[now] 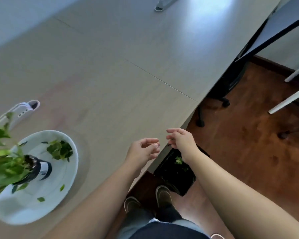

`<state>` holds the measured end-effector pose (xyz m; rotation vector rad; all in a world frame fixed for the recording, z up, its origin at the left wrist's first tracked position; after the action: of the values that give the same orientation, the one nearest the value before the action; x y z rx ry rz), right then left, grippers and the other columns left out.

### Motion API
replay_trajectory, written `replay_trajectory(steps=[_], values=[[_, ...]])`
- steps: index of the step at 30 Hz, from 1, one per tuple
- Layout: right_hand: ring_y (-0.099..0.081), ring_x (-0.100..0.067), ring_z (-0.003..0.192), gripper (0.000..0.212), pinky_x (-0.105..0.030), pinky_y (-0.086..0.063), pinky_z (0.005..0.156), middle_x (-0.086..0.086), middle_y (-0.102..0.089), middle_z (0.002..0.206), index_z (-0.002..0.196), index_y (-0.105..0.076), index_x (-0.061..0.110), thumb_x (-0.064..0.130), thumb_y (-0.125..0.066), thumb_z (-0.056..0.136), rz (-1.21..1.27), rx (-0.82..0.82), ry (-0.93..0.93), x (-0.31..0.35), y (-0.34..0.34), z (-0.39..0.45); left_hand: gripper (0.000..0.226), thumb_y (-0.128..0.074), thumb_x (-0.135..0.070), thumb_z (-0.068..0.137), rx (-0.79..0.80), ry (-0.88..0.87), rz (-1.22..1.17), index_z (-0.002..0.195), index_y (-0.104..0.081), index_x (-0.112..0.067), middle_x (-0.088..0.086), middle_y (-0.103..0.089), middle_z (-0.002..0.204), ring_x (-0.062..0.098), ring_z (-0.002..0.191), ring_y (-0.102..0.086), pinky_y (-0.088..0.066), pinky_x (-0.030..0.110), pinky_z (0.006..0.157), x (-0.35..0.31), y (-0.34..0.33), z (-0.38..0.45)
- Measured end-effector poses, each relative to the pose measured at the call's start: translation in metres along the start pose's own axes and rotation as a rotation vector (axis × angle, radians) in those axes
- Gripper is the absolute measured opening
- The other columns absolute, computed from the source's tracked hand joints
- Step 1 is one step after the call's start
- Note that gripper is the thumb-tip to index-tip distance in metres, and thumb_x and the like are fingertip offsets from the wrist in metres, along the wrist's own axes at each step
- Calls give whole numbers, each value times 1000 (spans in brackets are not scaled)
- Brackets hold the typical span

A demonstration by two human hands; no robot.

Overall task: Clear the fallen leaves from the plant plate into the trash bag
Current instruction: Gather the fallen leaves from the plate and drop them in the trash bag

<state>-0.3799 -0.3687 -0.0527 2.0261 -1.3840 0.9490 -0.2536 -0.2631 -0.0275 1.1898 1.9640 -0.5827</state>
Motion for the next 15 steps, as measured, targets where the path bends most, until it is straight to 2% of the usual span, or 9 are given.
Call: replay_trajectory(steps=[6,10,13,15], values=[[-55,-16,62,27,-24,-44,60,-5,-65,76,92,-68,15,2,-44,89,-173,273,72,22,-91,-15,9,-66,-7,87,-260,-66,-147,94,-67,-13,7,-68,87,12,73,-67,-54,21,62,1,74,-36],[-53,-15,59,26,-23,-43,58,-5,-63,74,89,-68,15,1,-46,88,-302,412,103,22,-146,-28,9,-67,-8,86,-465,-87,-162,94,-67,-12,6,-67,83,14,75,-66,-58,24,69,14,128,-64],[-55,-15,64,27,-24,-46,63,-4,-65,78,89,-70,17,4,-46,86,-462,513,129,19,-183,-37,9,-69,-14,84,-623,-76,-101,91,-69,-19,2,-69,84,15,76,-65,-59,31,78,32,171,-83],[-56,-14,70,29,-24,-47,66,0,-66,81,90,-72,21,8,-46,86,-625,579,179,13,-205,-42,9,-70,-19,82,-731,-47,0,90,-69,-22,-3,-69,86,14,77,-64,-56,27,72,47,199,-95]])
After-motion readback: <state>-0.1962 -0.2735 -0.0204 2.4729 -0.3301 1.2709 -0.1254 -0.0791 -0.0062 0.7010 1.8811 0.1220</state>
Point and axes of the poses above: each hand's wrist, its own z-axis towards the middle knuckle, its own y-axis out of the back of the hand, x = y × z, the point moved 1 cm from there along z, towards the middle knuckle
